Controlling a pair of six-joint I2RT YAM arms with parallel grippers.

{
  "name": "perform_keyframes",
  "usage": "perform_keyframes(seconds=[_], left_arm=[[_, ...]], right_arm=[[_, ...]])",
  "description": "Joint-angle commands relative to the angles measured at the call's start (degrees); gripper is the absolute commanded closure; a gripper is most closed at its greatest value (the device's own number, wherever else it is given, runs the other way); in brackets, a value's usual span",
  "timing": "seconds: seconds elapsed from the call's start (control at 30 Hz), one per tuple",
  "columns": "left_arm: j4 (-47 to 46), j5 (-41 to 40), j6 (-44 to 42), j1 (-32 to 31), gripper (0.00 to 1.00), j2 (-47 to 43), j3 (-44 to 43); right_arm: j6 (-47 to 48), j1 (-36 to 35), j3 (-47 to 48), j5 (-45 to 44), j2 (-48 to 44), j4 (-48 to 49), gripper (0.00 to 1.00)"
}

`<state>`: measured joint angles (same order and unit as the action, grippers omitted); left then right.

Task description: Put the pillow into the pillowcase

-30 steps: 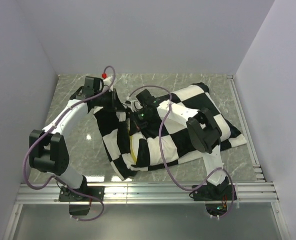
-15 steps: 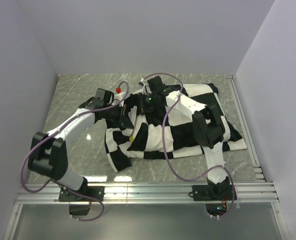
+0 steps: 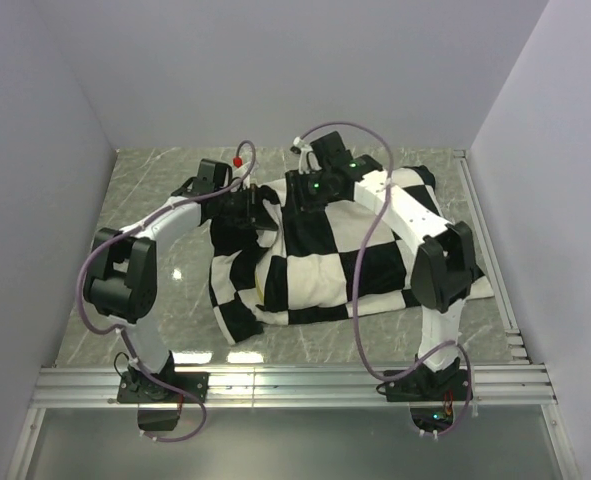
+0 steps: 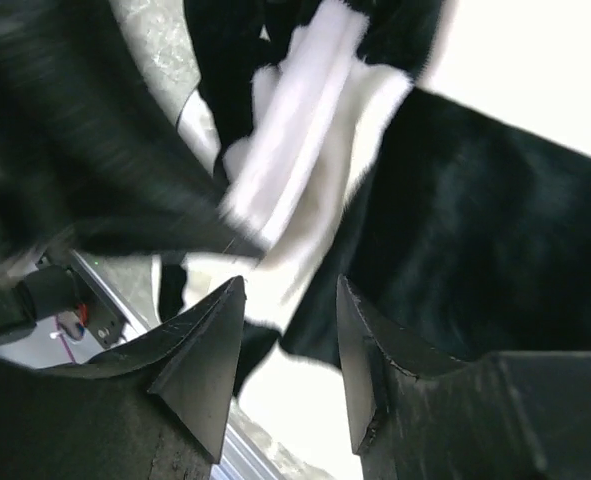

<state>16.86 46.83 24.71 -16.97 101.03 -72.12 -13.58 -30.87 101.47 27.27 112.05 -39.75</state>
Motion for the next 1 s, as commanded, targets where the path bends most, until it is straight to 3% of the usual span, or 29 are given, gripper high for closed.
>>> perform_keyframes(seconds=[0.0, 0.1, 0.17, 0.2, 0.3, 0.37, 0.5, 0.57, 0.6, 0.7, 0.83, 0.87, 0.97], left_arm=[[-8.93, 4.67, 7.0, -1.48, 0.98, 1.36, -2.06], [-13.25, 2.93, 10.01, -5.08, 0.96, 3.2, -5.92], [-11.69, 1.08, 9.13, -5.96, 0.86, 5.75, -9.78], [-9.85, -1.45, 8.69, -5.62, 0.74, 6.62, -10.75], [-2.46, -3.49, 4.57, -2.11, 0.57, 7.43, -12.08], [0.78, -1.31, -0.43, 1.48, 0.51, 4.53, -10.42], [22.44, -1.38, -16.5, 4.14, 0.4, -1.88, -10.42], [26.71, -3.49, -23.9, 4.14, 0.39, -7.32, -6.56], [28.3, -3.93, -26.79, 4.14, 0.22, -9.34, -4.54], [28.06, -6.13, -28.84, 4.05, 0.21, -16.73, 5.12], [19.72, -10.69, -19.63, 3.18, 0.27, -21.93, 17.33], [16.74, -14.19, -18.48, 2.22, 0.29, -22.11, 18.4], [12.52, -17.63, -17.24, -0.85, 0.3, -21.15, 19.99]], right_arm=[[4.79, 1.34, 1.81, -3.27, -6.92, -5.87, 0.52], [4.8, 1.87, -2.06, -3.71, -10.09, -5.26, 0.52], [4.36, 2.92, -4.95, -1.52, -11.67, -4.47, 0.52], [3.92, 3.18, -5.66, -0.82, -12.11, -4.29, 0.52], [4.35, 3.45, -7.95, 1.99, -13.43, -4.81, 0.52], [4.71, 3.36, -10.4, 4.89, -15.01, -4.29, 0.5], [6.37, 1.53, -12.87, 8.24, -16.16, -4.99, 0.47], [7.25, 0.03, -12.88, 8.59, -15.99, -5.95, 0.48], [7.17, -0.59, -13.05, 8.51, -15.9, -5.78, 0.48], [6.64, -3.57, -13.05, 8.51, -14.58, -5.87, 0.48], [5.33, -7.18, -13.67, 6.23, -12.03, -5.43, 0.46], [4.54, -8.75, -13.67, 4.91, -11.6, -5.43, 0.39], [3.75, -11.04, -13.67, 1.66, -9.66, -5.26, 0.35]])
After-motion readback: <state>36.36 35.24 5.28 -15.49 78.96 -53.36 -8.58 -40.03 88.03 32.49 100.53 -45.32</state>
